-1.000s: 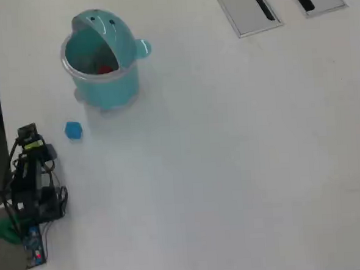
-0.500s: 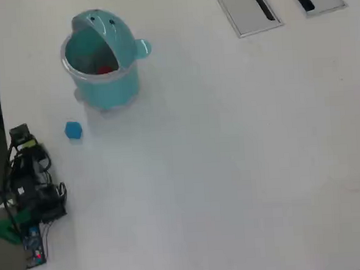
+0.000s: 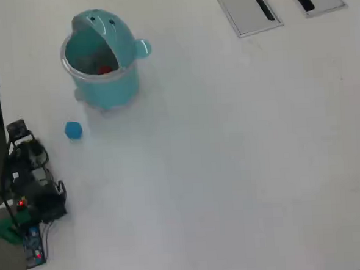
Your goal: Grasp RGB lego blocks and put them in the bin one by one.
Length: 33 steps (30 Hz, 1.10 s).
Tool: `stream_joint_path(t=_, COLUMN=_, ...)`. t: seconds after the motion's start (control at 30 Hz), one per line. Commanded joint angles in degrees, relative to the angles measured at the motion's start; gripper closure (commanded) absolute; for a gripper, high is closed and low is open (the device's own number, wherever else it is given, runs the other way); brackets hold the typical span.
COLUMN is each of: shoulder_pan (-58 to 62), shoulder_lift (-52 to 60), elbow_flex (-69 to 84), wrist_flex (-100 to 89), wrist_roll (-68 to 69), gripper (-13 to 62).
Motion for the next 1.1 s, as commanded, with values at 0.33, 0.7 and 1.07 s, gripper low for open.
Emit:
stream_joint_path(t=0.33, shoulder_pan=0.8, shoulder_lift=-1.4, elbow_flex=-7.0, wrist_flex=-1.4, wrist_roll=2.4, gripper=29.4)
stream_joint_path(t=0.7, shoulder_pan=2.6, shoulder_lift=6.2, elbow_flex=-9.7, wrist_flex=7.3, wrist_roll=2.9, gripper=39.5)
stream_joint_path(t=1.07, shoulder_pan=9.1, shoulder_lift=19.1, elbow_flex=-16.6, wrist_flex=14.2, wrist_roll=3.5, gripper=39.5)
